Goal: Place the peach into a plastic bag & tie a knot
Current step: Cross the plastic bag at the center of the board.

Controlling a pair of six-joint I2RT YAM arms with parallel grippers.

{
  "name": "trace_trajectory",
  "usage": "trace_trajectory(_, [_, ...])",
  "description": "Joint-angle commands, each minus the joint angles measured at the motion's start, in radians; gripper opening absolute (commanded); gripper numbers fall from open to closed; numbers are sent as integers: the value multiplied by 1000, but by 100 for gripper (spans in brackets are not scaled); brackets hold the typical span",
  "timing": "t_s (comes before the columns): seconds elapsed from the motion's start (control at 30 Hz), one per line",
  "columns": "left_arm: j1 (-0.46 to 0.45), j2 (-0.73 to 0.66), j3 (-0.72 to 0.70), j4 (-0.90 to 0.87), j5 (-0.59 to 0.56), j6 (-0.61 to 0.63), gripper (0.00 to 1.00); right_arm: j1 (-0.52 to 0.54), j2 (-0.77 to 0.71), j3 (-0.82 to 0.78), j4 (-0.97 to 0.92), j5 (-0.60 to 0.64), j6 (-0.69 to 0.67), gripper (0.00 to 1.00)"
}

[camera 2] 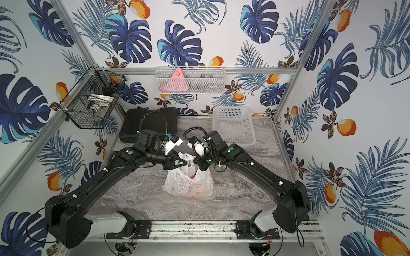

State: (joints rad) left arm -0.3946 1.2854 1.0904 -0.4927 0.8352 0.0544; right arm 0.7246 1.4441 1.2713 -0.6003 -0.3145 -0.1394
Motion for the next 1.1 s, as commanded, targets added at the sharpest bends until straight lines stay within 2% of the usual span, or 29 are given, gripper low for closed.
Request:
trace_trajectory(0.0, [2,-7,-20,-13,-24,35,38,1,-7,-2,32,19,13,0])
trace_trajectory(0.17, [-6,-5,-74,131,56,-76,36,1,-14,-33,129,123,85,0])
trace_trajectory(0.37, [-23,-12,-116,274,100,-170,31,1,-35,-89,273,208,167,0])
trace_trajectory(0.5, [-74,23,-125,373,94,-224,31,1,-60,-131,394,244,196,0])
trace_trajectory(0.63, [-115,68,-69,345,82,-200,32,1,-69,-133,428,268,143,0])
trace_trajectory(0.7, [-113,57,-42,277,61,-157,35,-2,-85,-192,466,263,109,0])
trace_trajectory(0.77, [-81,30,-23,189,44,-109,37,-24,-102,-228,481,223,101,0])
trace_trajectory(0.83, [-14,-8,-32,166,72,-117,38,-53,-115,-240,458,146,99,0])
trace_trajectory(0.9, [30,-43,-35,129,55,-101,40,-57,-119,-232,410,126,84,0])
trace_trajectory(1.07, [43,-46,0,42,41,-60,40,-57,-104,-186,302,71,81,0])
